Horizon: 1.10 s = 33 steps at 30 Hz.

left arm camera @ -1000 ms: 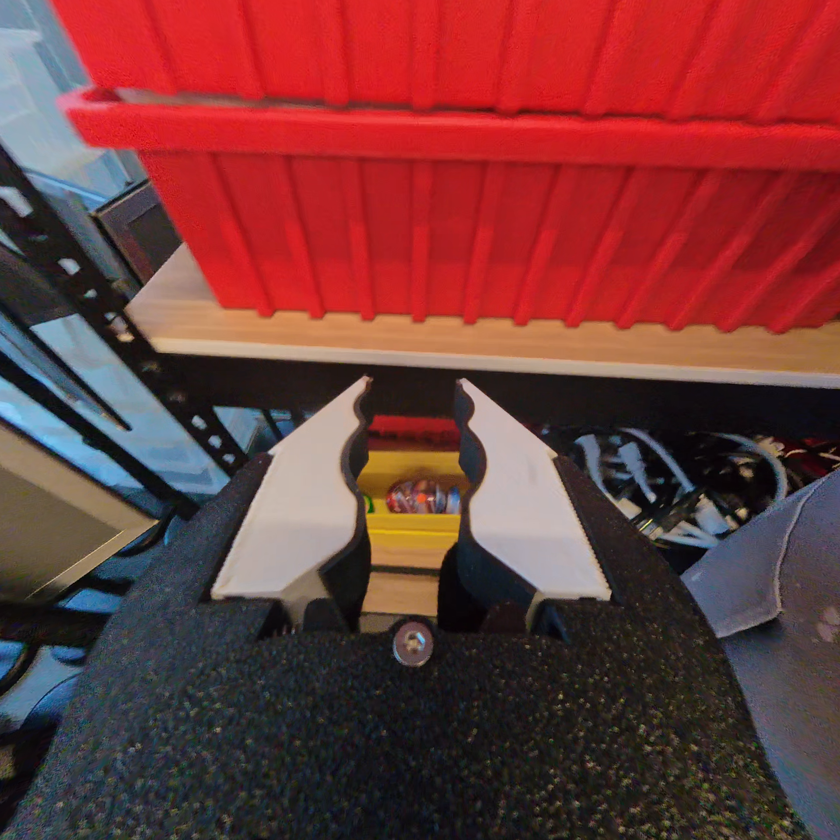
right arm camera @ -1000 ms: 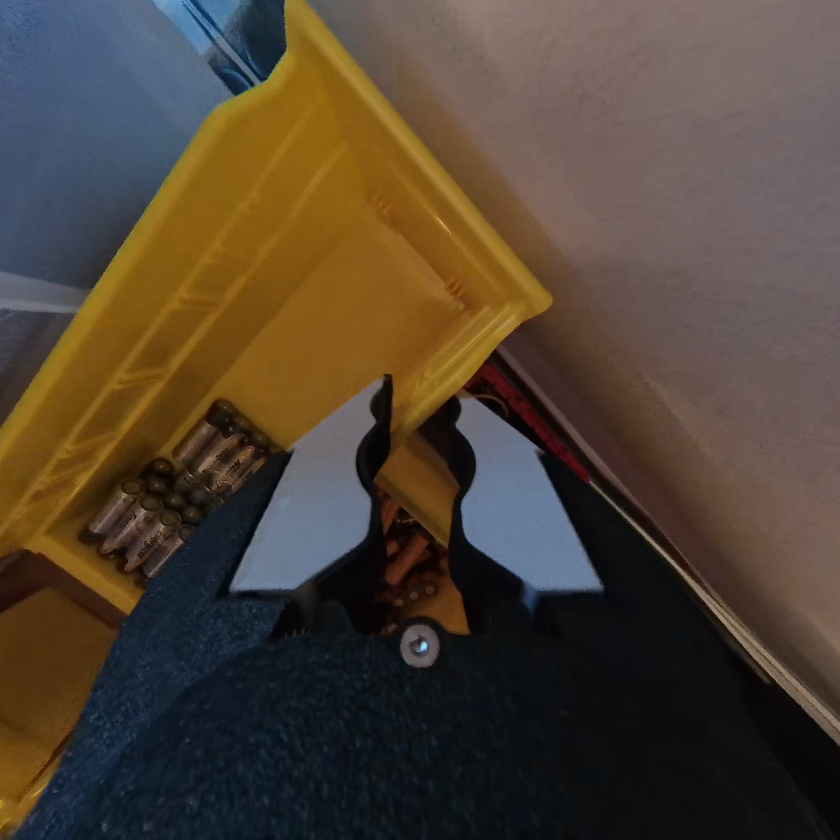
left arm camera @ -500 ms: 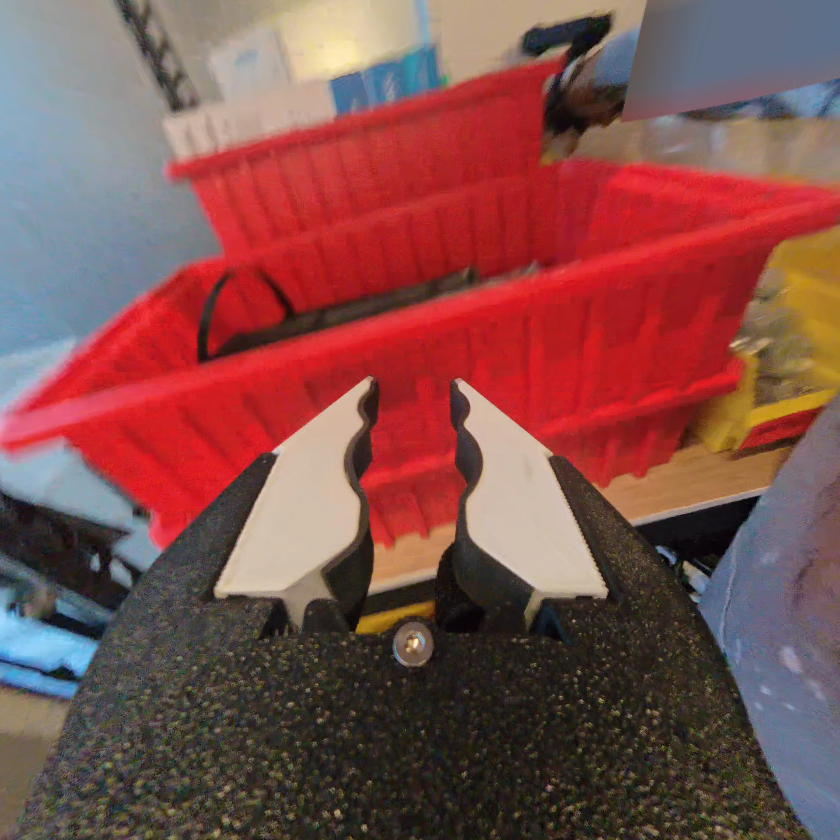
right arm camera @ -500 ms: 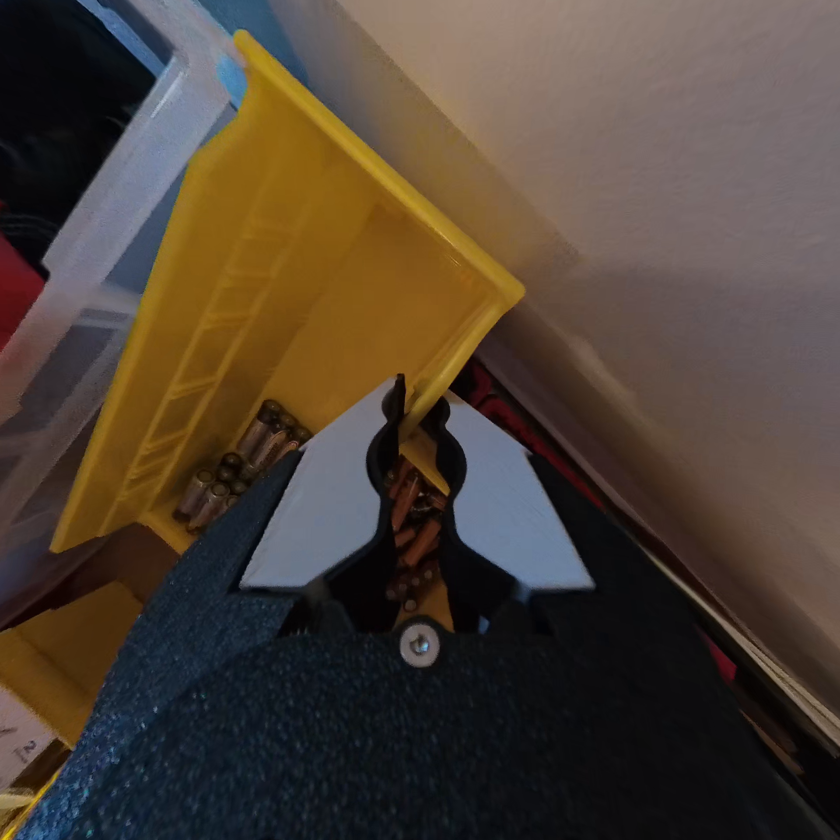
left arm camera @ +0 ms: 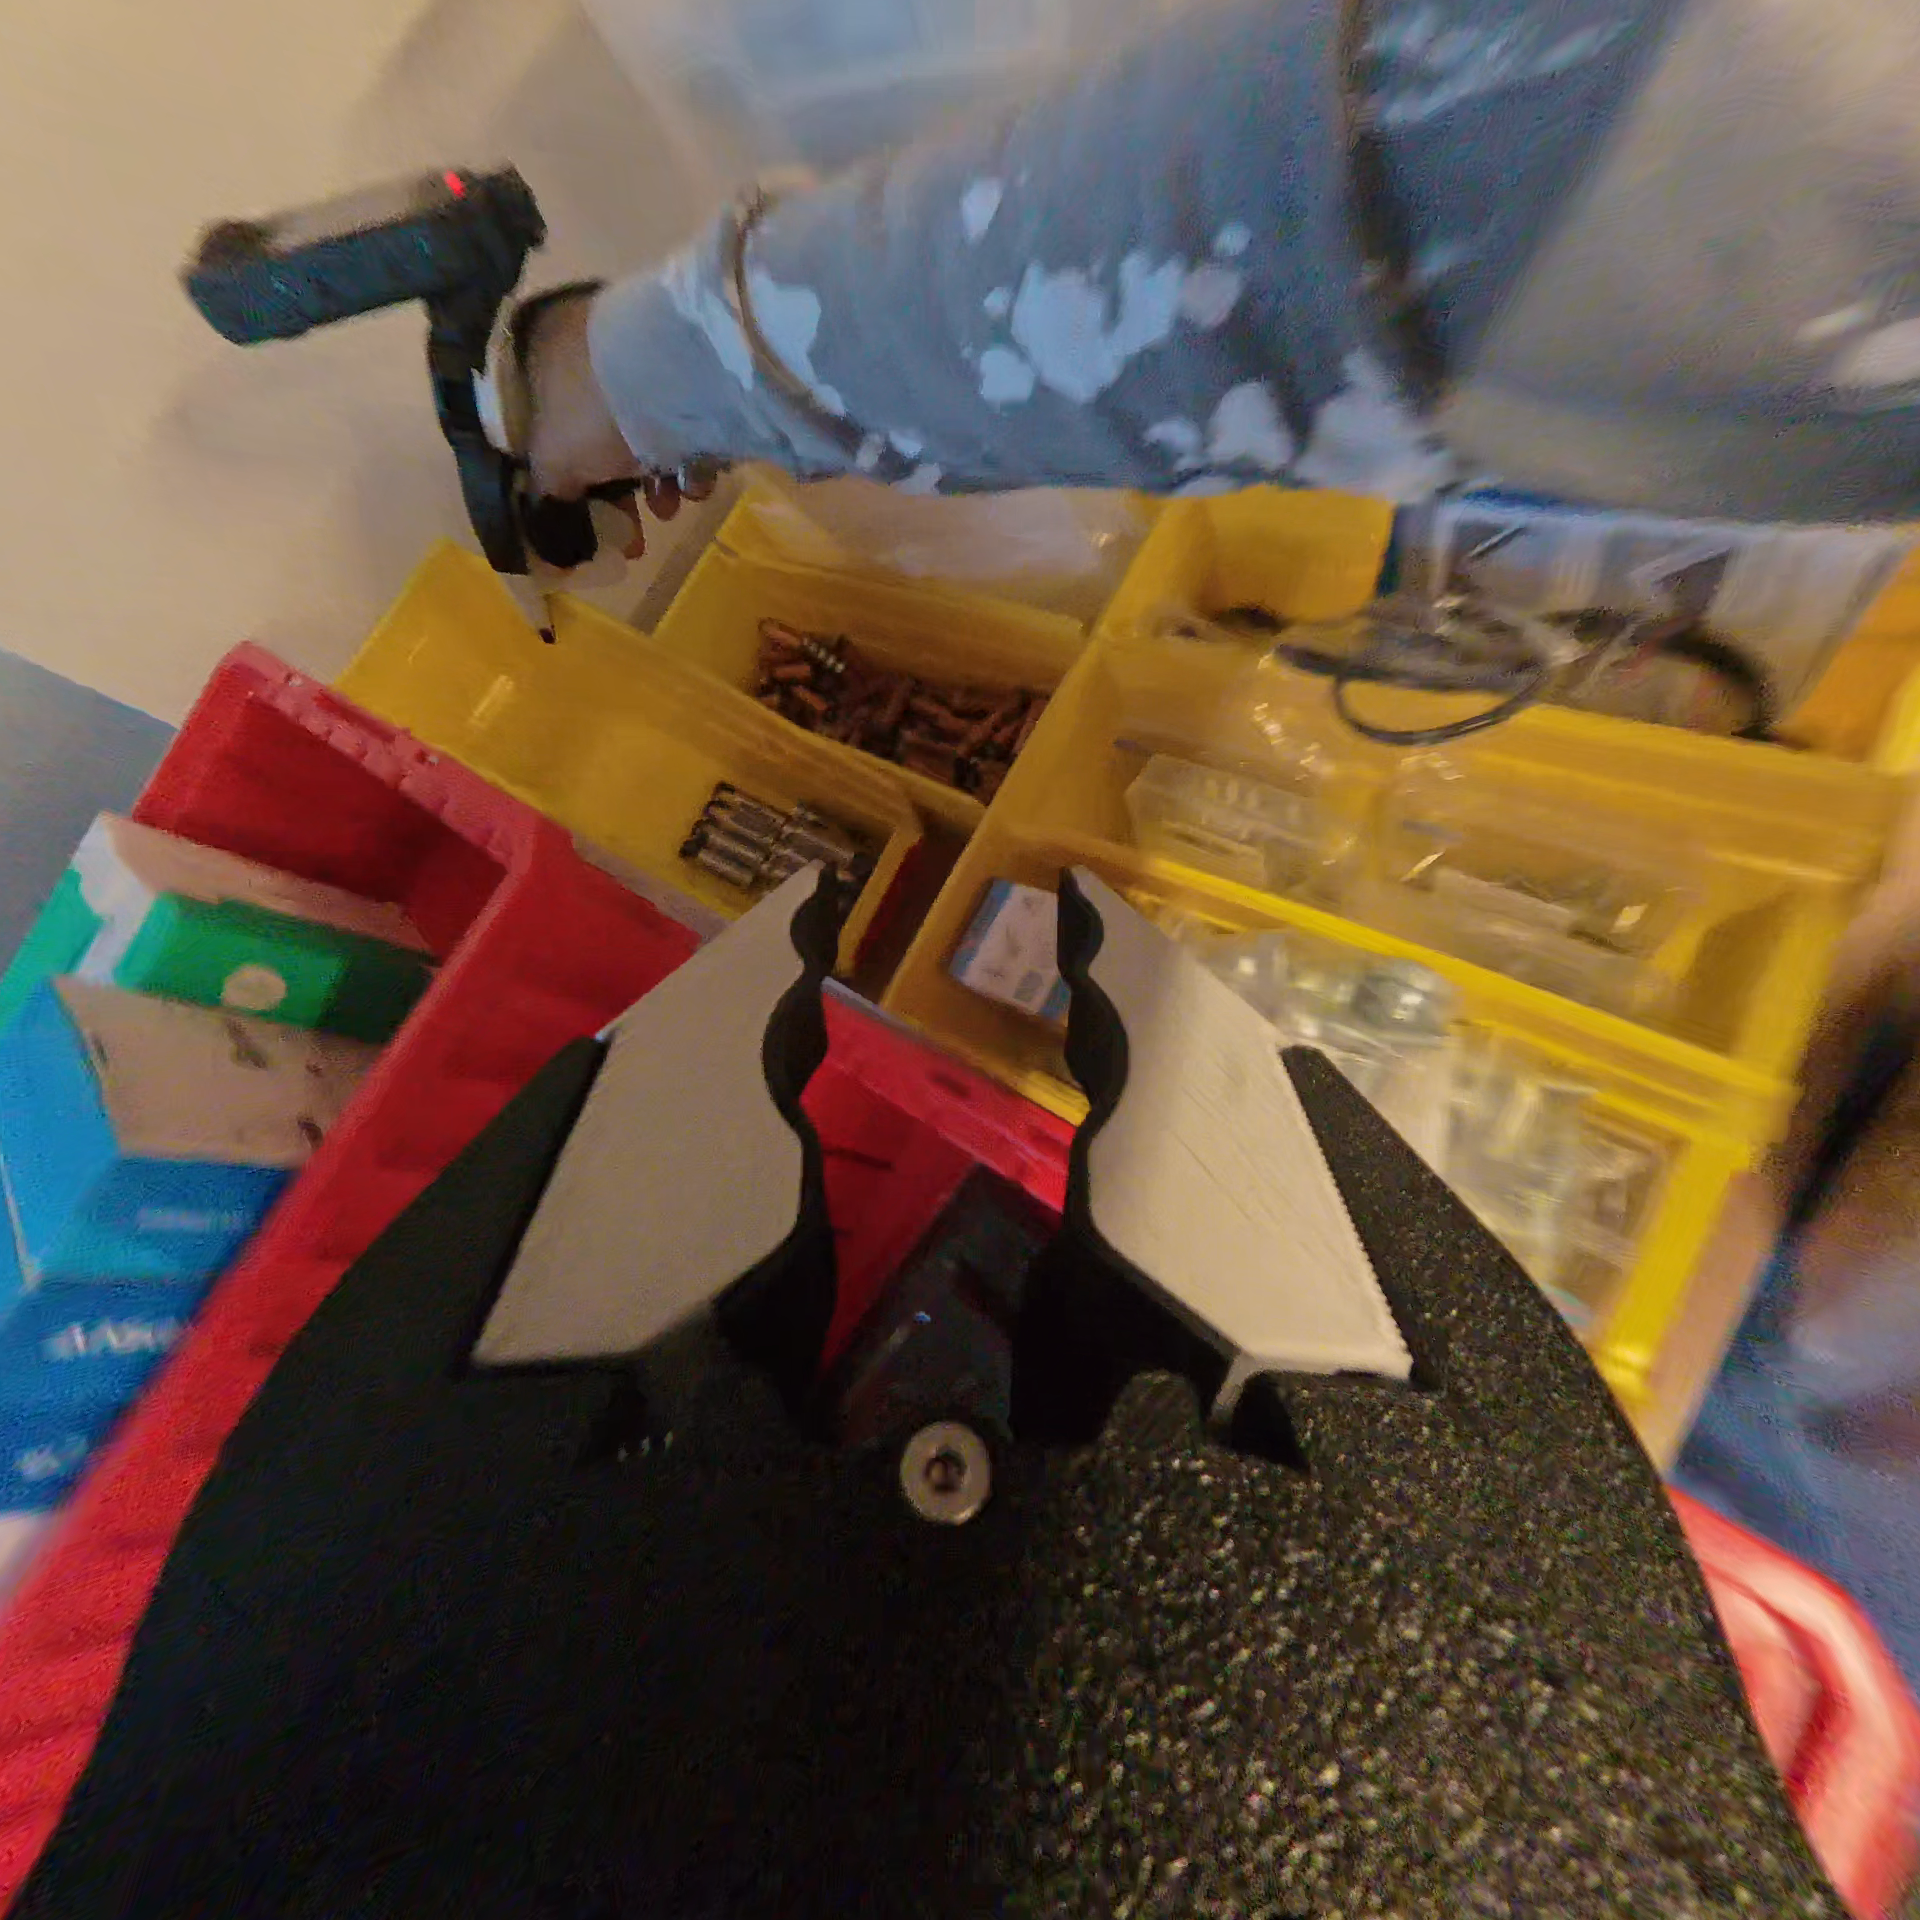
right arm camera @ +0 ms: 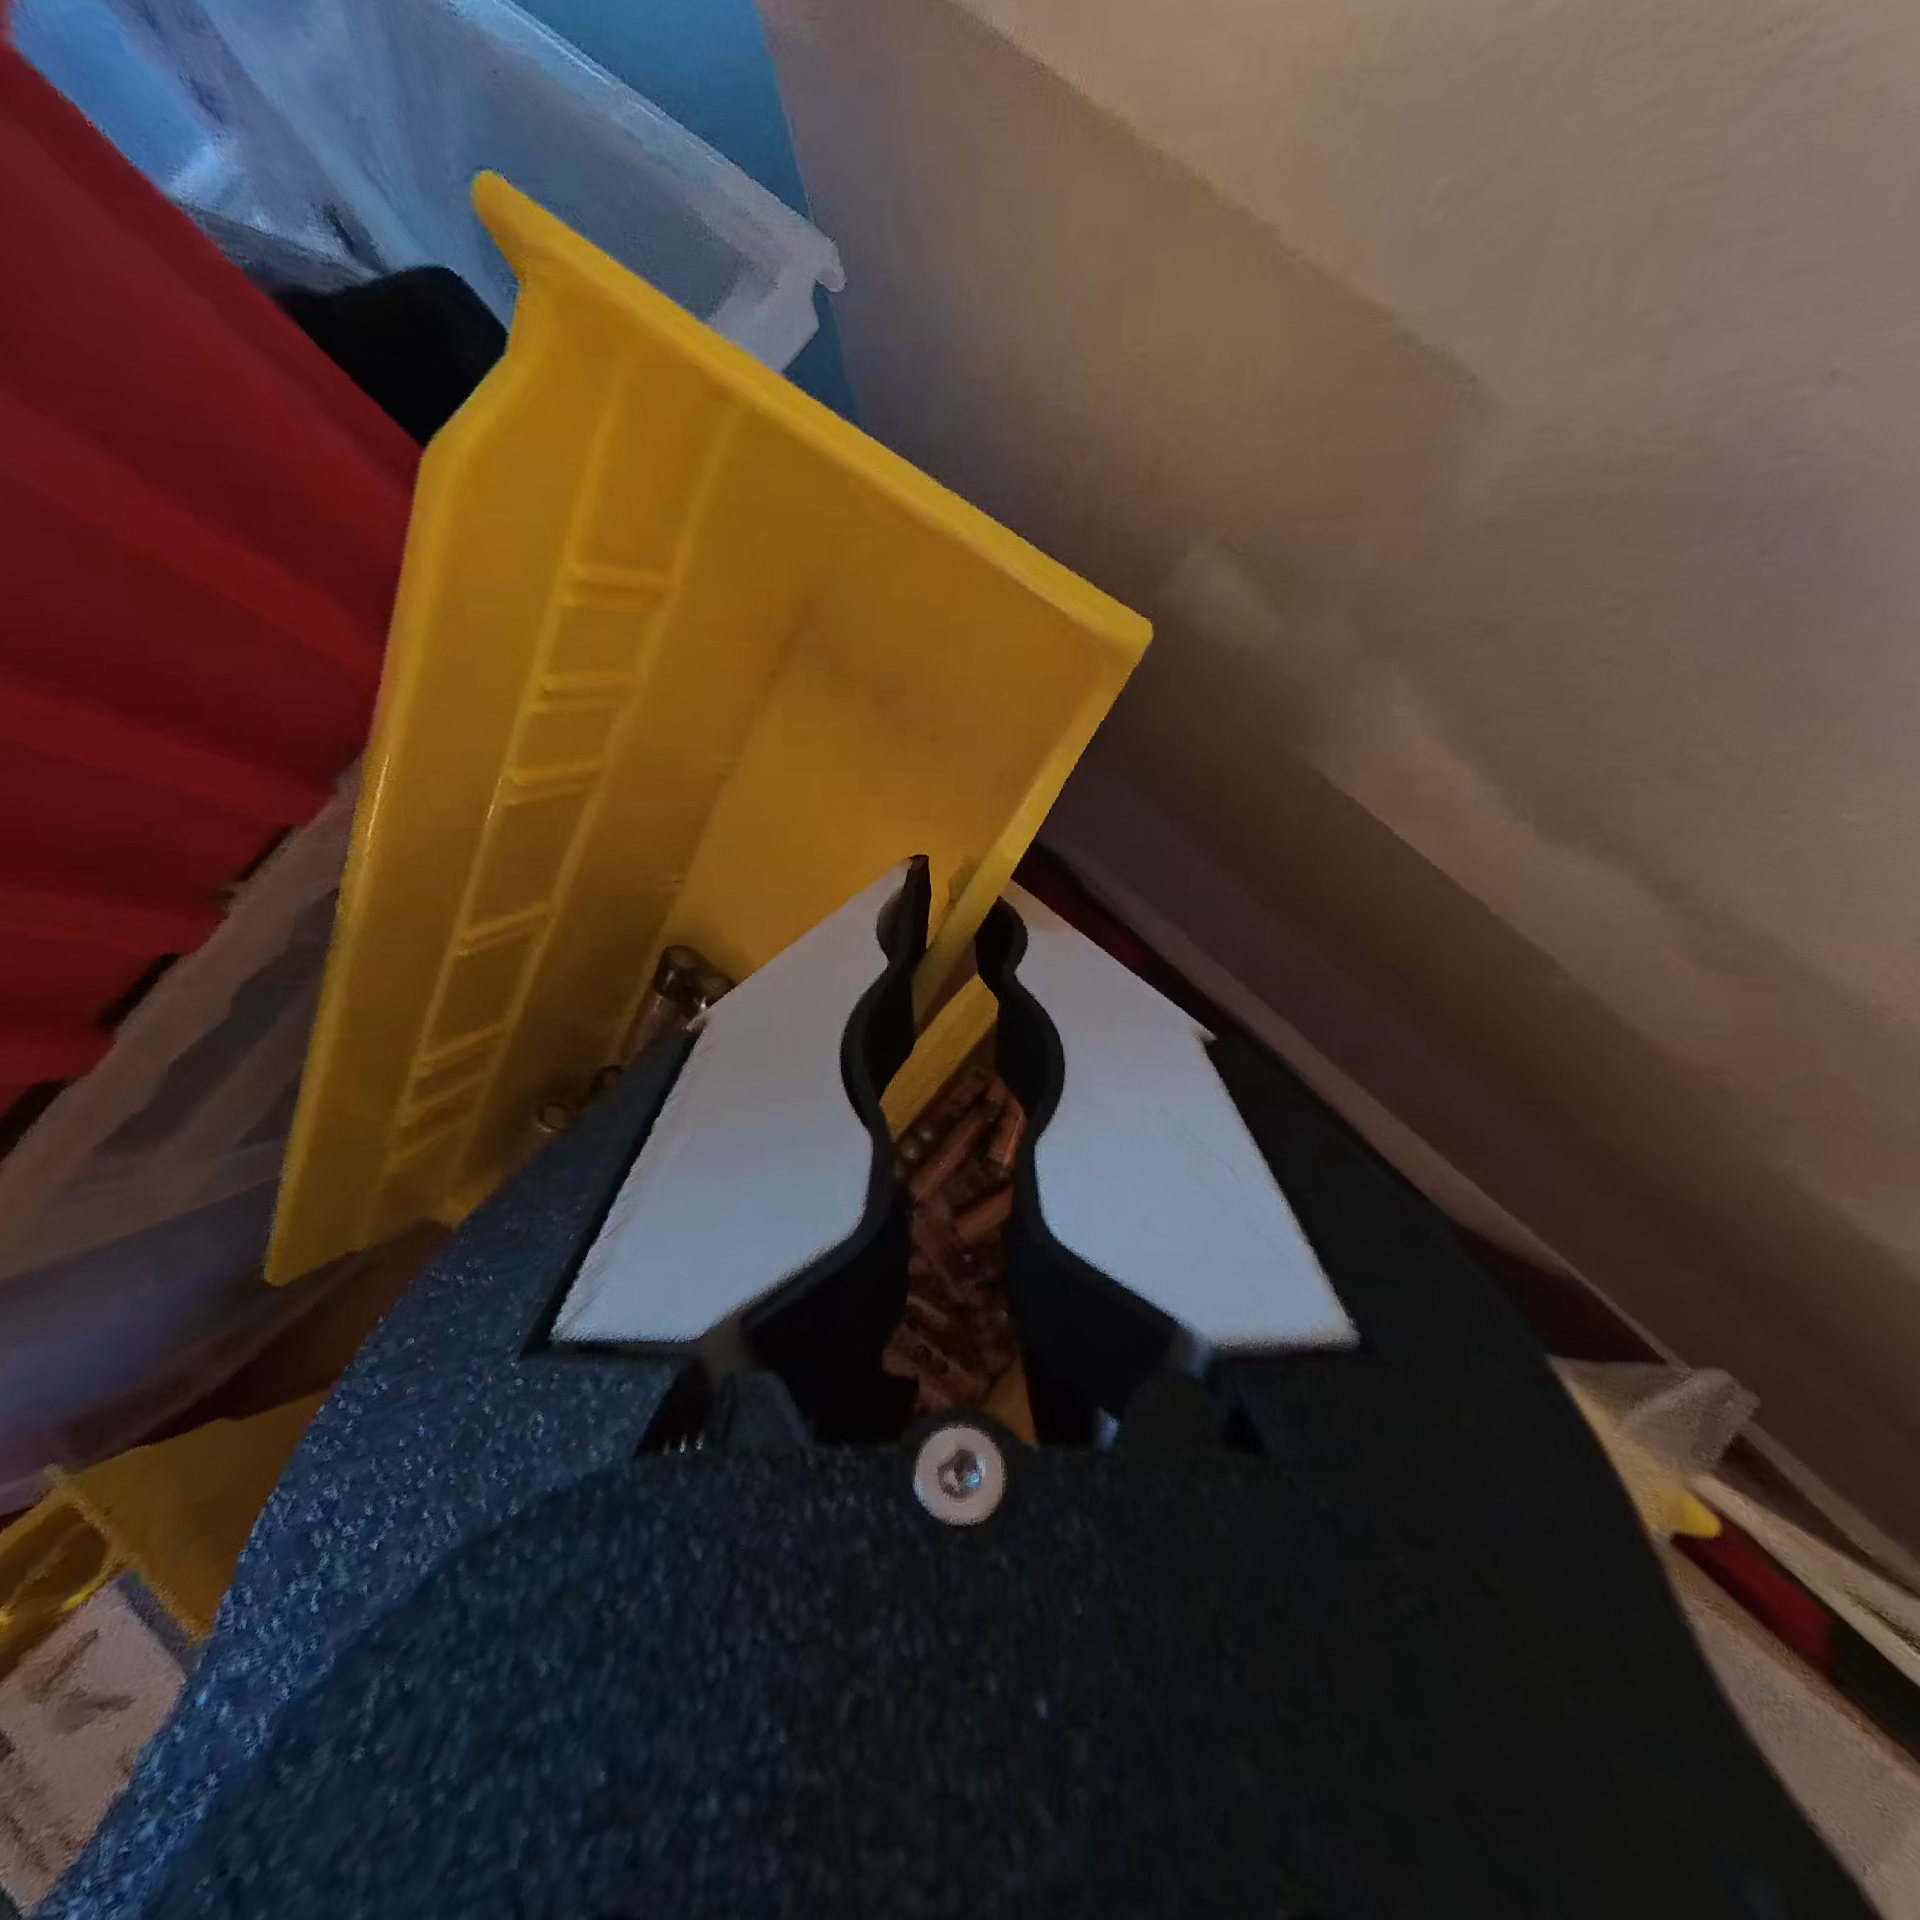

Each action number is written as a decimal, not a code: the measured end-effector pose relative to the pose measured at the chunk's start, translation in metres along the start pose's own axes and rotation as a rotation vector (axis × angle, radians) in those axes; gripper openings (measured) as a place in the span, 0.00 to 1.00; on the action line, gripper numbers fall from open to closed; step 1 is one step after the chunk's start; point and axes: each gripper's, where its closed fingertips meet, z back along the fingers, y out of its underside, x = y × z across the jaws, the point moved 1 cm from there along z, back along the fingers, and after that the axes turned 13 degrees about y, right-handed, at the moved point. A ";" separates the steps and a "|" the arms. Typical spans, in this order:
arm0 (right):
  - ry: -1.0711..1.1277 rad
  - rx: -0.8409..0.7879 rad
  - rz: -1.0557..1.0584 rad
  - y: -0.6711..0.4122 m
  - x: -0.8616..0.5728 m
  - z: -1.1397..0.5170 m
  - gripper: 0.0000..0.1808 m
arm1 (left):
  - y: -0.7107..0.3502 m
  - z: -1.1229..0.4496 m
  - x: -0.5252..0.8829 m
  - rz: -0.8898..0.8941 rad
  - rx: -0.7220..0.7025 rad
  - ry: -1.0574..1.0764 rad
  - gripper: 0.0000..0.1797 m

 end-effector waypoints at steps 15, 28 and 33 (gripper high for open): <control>-0.070 0.036 -0.099 -0.005 0.005 0.021 0.03 | 0.013 -0.082 0.051 -0.020 0.261 -0.045 0.23; -0.069 0.018 -0.104 -0.007 0.006 0.026 0.04 | 0.015 -0.069 0.045 -0.031 0.211 -0.023 0.22; -0.071 0.003 -0.044 -0.007 0.006 0.027 0.04 | 0.017 -0.063 0.046 -0.045 0.207 -0.036 0.21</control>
